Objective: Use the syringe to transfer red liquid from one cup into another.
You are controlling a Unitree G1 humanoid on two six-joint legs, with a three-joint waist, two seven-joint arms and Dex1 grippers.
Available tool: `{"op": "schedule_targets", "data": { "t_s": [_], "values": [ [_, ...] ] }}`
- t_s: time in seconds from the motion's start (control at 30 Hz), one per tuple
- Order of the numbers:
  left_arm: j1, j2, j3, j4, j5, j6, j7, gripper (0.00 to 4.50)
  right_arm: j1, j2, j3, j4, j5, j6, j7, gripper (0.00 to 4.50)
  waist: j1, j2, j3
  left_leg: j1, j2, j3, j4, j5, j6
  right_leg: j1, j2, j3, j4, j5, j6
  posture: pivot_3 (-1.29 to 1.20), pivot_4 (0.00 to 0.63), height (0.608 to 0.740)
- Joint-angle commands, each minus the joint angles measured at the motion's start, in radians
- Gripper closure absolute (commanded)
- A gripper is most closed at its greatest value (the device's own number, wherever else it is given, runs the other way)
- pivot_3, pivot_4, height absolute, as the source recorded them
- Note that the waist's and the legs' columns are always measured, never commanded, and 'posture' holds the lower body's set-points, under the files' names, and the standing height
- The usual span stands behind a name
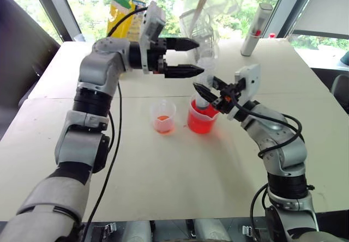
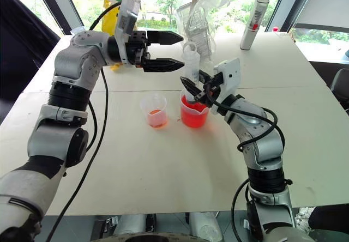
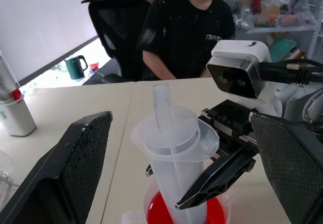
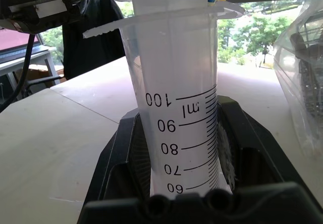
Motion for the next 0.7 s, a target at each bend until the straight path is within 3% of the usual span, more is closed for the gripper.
{"op": "schedule_targets", "data": {
  "t_s": [0.03,0.27,0.37,0.6,0.7],
  "values": [
    [-0.048,-0.022,-0.003,0.019,0.017,-0.024,0.012,0.0,0.008,-0.007,0.002,-0.014,-0.011,-0.043,-0.002,3.11,0.001,0.0,0.0,0.0,0.0,0.0,0.0,0.0,0.0,0.0,0.0,0.0,0.0,0.0,0.0,0.0,0.15,0.739],
    [-0.054,-0.053,-0.004,0.049,0.041,-0.042,0.017,0.0,0.029,-0.019,0.004,-0.021,-0.018,-0.055,-0.001,3.11,0.0,0.0,0.0,0.0,0.0,0.0,0.0,0.0,0.0,0.0,0.0,0.0,0.0,0.0,0.0,0.0,0.15,0.739],
    [-0.054,-0.059,-0.005,0.053,0.048,-0.044,0.016,0.87,0.029,-0.02,0.006,-0.023,-0.018,-0.055,-0.003,3.11,0.0,0.0,0.0,0.0,0.0,0.0,0.0,0.0,0.0,0.0,0.0,0.0,0.0,0.0,0.0,0.0,0.15,0.739],
    [-0.049,-0.059,-0.002,0.055,0.056,-0.046,0.016,4.33,0.022,-0.021,0.01,-0.019,-0.022,-0.054,-0.002,3.11,0.001,0.0,0.0,0.0,0.0,0.0,0.0,0.0,0.0,0.0,0.0,0.0,0.0,0.0,0.0,0.0,0.15,0.739],
    [-0.049,-0.06,-0.002,0.056,0.059,-0.051,0.018,4.43,0.021,-0.023,0.013,-0.018,-0.021,-0.05,0.002,3.11,0.001,0.0,0.0,0.0,0.0,0.0,0.0,0.0,0.0,0.0,0.0,0.0,0.0,0.0,0.0,0.0,0.15,0.739]
  ]
}}
